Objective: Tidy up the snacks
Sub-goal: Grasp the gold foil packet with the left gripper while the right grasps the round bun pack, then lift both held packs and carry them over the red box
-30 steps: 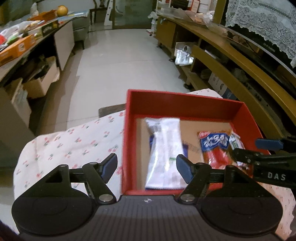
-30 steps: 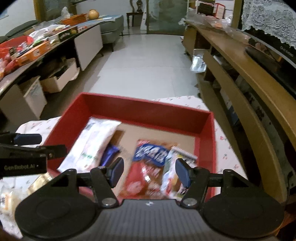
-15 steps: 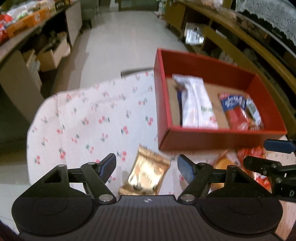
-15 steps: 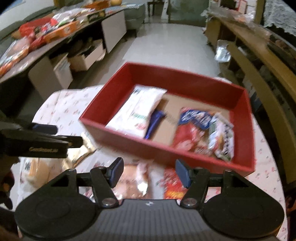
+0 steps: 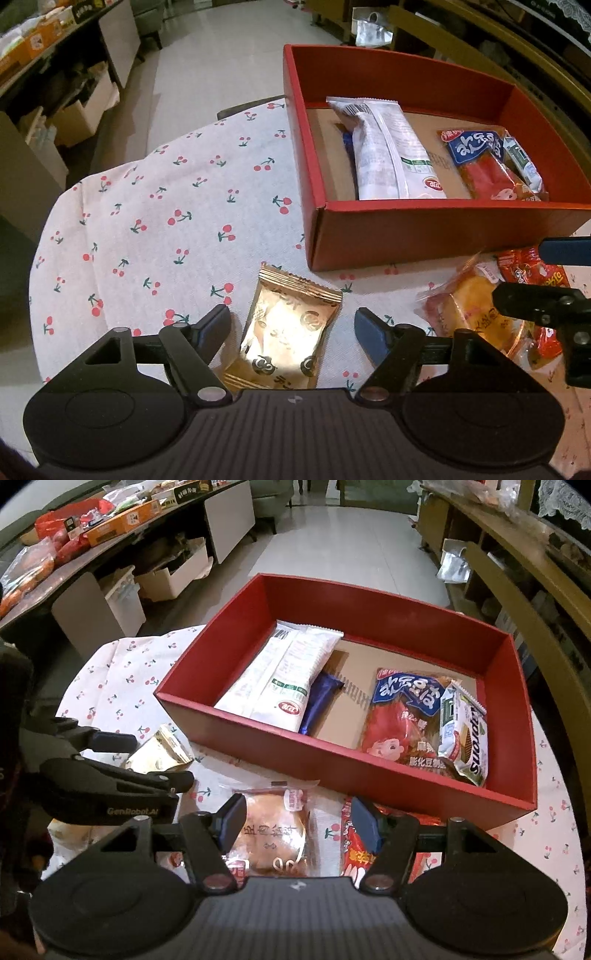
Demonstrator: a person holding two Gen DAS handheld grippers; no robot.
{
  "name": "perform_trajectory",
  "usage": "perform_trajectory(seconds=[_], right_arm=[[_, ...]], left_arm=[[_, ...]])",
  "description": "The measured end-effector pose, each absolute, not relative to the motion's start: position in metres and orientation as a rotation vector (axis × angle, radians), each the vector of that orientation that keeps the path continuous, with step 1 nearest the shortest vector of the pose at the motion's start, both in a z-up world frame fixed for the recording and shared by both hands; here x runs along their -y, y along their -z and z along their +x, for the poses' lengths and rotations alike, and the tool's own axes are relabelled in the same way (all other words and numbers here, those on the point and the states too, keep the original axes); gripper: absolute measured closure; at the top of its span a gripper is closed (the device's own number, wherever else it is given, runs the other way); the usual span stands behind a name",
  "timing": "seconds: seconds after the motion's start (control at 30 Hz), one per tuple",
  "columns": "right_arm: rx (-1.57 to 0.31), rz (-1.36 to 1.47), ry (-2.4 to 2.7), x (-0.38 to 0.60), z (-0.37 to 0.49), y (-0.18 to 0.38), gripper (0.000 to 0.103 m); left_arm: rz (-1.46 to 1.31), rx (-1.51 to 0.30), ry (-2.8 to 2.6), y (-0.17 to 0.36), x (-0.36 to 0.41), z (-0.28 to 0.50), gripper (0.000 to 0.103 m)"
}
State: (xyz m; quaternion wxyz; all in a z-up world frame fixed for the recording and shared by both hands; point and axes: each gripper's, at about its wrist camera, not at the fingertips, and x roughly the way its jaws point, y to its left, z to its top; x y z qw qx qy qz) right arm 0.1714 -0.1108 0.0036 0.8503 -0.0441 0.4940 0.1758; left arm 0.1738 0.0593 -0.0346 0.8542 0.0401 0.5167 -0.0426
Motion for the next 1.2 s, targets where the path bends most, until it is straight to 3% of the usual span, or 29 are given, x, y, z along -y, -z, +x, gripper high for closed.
perform_trajectory(seconds=[0.23,0.73,0.93,0.97,1.2], right_arm=[[-1.075,-0.112,-0.384,0.098,0.176,0.01,0.017],[-1.113,-0.149,-0.405,0.078,0.189,0.036,0.013],[-1.11,-0.165,-0.404,0.082,0.186,0.032,0.021],[-1.111,-0.162,-0.412,0.083,0.185,0.03,0.026],[-1.099,-0.169,-0.412,0.091,0.172,0.021,0.028]], left_arm=[[0.084,-1.079,0.088,0.028,-0.059,0.165,0.054],[0.045,-1.104,0.111,0.026,-0.067,0.159,0.053],[0.071,-1.093,0.104,0.027,-0.064,0.159,0.053],[0.072,-1.093,0.104,0.027,-0.064,0.158,0.054],[0.074,-1.097,0.108,0.025,-0.058,0.148,0.057]])
